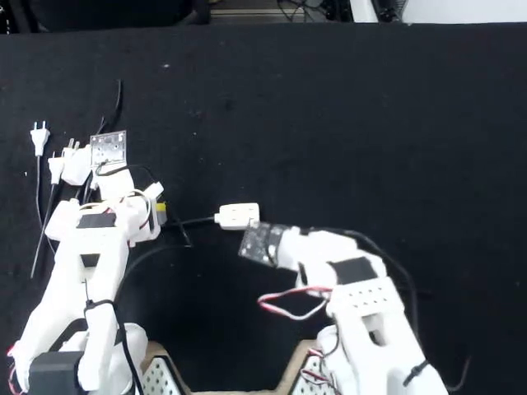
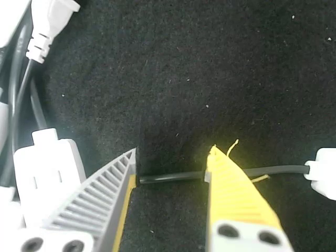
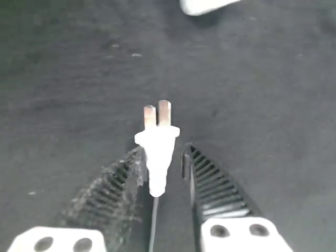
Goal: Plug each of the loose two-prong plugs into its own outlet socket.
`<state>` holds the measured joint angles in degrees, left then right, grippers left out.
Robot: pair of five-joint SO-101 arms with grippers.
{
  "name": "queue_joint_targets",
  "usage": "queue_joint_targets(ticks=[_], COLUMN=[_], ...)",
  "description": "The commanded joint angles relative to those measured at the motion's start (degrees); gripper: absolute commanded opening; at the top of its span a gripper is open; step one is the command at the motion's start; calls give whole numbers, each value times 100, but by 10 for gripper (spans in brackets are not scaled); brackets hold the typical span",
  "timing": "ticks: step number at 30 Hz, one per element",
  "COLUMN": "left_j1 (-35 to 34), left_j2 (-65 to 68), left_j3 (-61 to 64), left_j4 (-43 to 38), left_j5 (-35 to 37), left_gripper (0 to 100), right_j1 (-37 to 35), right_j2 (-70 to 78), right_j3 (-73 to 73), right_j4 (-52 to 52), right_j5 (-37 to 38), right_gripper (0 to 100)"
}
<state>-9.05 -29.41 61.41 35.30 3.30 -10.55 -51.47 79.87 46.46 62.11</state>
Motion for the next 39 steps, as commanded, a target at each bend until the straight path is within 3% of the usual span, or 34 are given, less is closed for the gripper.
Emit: queue_joint_targets(ticks=[1, 20, 24, 27, 33, 39], left_j1=[22, 22, 13, 13, 13, 13], left_j2=[-141, -149, -158, -158, -158, -158], left_j3=[-66, -66, -66, -66, -66, -66], left_j4=[-88, -88, -79, -79, -88, -79], left_j5=[26, 26, 26, 26, 26, 26], left_gripper=[216, 216, 216, 216, 216, 216], right_j1=[308, 325, 651, 958, 1319, 1125], right_j2=[470, 1182, 1147, 1138, 1130, 1174], right_j3=[-462, -514, -514, -655, -822, -813], right_j4=[-404, -879, -1108, -1064, -782, -1029], right_j5=[-88, -97, -105, -105, -132, -809], right_gripper=[114, 113, 94, 6, 11, 11])
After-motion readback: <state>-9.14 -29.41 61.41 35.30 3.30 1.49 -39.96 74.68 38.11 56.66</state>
